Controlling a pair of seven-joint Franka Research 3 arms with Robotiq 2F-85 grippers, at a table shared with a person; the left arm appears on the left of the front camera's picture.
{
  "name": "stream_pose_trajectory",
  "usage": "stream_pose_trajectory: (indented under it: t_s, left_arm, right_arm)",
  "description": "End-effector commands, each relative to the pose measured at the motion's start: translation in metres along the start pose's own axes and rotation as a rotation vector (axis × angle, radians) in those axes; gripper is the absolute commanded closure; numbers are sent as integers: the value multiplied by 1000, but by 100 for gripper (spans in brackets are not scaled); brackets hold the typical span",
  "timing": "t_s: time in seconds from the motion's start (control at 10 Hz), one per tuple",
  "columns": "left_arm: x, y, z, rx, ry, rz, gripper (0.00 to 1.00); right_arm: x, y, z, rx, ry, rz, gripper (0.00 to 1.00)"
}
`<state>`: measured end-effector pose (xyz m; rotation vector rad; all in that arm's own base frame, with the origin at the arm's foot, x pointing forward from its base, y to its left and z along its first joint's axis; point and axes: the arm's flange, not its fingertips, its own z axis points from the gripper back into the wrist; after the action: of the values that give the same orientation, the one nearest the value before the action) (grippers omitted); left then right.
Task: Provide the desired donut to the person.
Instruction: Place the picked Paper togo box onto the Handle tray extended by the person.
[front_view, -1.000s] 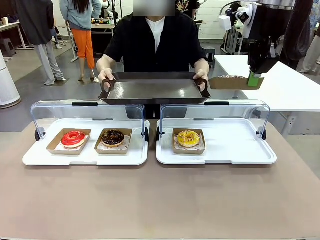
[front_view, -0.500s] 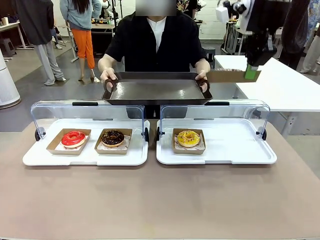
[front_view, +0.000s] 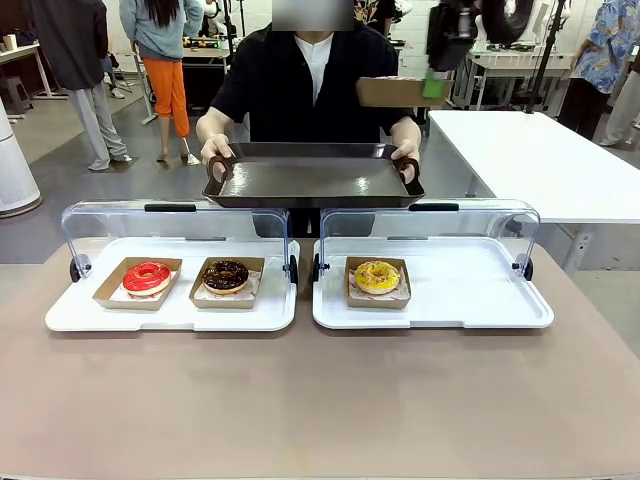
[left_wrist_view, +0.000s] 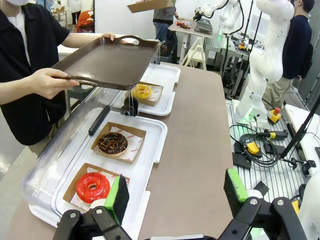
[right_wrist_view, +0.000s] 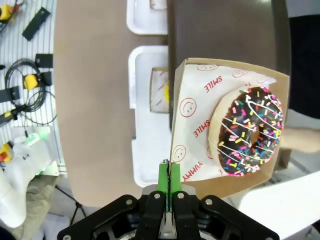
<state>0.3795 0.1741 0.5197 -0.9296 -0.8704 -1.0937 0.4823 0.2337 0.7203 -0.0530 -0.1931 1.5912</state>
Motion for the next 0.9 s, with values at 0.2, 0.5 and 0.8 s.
stream_pose_trajectory:
  t_s: [0.2,0.5,0.8]
  left_arm:
    - [1,-1,1,-2,-17,-13,0]
    - [1,-1,1,-2,-17,-13,0]
    - [1,-1,1,-2,-17,-13,0]
  right_arm:
    - [35,-53,-38,-51,33,-62,99]
    - [25,-70,-75,-18,4,-76,99]
    - [16,-79,-99,64,-42,-60,99]
